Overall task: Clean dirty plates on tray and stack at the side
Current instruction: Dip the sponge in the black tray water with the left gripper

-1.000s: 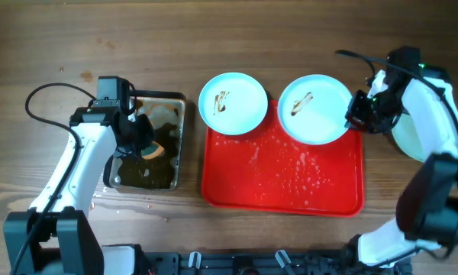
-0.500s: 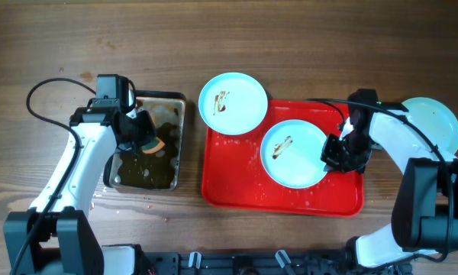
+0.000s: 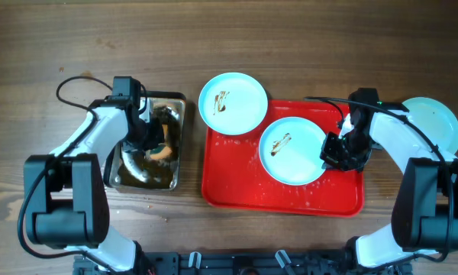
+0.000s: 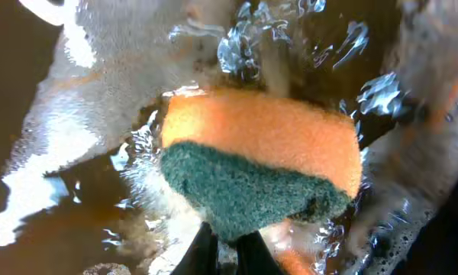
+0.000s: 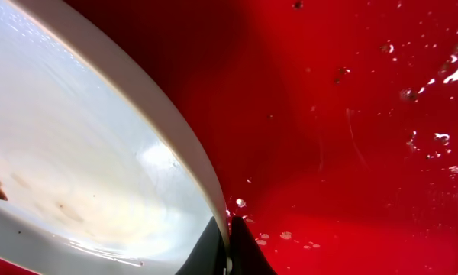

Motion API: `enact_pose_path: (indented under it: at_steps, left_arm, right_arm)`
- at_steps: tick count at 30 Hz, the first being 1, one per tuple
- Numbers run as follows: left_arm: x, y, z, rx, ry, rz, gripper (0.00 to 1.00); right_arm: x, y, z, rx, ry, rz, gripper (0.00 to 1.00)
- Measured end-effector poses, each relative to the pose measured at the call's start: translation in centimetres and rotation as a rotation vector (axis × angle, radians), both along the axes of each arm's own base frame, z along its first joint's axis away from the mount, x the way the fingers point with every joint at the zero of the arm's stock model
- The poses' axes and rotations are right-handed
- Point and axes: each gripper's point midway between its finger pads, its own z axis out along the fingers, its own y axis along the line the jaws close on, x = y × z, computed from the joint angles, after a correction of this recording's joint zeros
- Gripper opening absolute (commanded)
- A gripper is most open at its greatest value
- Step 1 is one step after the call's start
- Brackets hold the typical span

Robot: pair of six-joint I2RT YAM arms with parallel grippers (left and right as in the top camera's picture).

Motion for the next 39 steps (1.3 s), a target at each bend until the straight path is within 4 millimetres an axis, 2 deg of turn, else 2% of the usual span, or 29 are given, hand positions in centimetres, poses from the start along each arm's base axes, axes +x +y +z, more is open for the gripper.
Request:
enact_pose_path:
  at_steps: [9,11,14,17,19,25,28,32,36,37,38,39]
  left_arm:
    - [0.2,0.2,0.7,0.025,0.002,-0.019,0.04]
    - [0.6,0.7,2.8,0.049,-0.039,-0.001,0.04]
    - [2.3,0.9,8.6,0.057,-0.209,0.023,0.04]
    - [2.7,0.8,13.8,0.049,-0.354,0.031,0.04]
    - [2.6,0.6,14.4,0.038,-0.364,0.031,0.04]
    - [2.6,-0.9,12.9,-0.047,-0.309,0.003,0.04]
    - [3.0,-2.8,12.3,-0.152,-0.302,-0.05,0.04]
    - [4.0,-6.8,11.8,-0.364,-0.299,-0.128,0.04]
    - [3.5,-12.9,10.7,-0.485,-0.262,-0.26,0.04]
    - [2.9,-16.4,10.4,-0.517,-0.26,-0.333,0.04]
    - [2.4,-17.8,10.3,-0.533,-0.251,-0.361,0.04]
    - [1.9,-20.2,10.2,-0.545,-0.263,-0.403,0.04]
  right_arm:
    - [0.1,0.1,0.0,0.005,-0.007,0.01,0.04]
    - [0.1,0.0,0.0,0.004,-0.007,0.011,0.04]
    - [0.2,0.0,0.0,0.005,-0.013,0.012,0.04]
    - [0.3,0.2,0.0,0.014,-0.019,0.019,0.04]
    - [0.3,0.2,0.0,0.017,-0.02,0.021,0.04]
    - [0.3,0.4,0.1,0.026,-0.022,0.025,0.04]
    - [0.3,0.4,0.1,0.028,-0.021,0.025,0.04]
    - [0.3,0.4,0.1,0.029,-0.021,0.025,0.04]
    - [0.3,0.4,0.1,0.03,-0.021,0.025,0.04]
    - [0.3,0.4,0.1,0.03,-0.021,0.025,0.04]
    - [0.3,0.4,0.1,0.03,-0.021,0.025,0.04]
    - [0.3,0.5,0.1,0.032,-0.021,0.024,0.04]
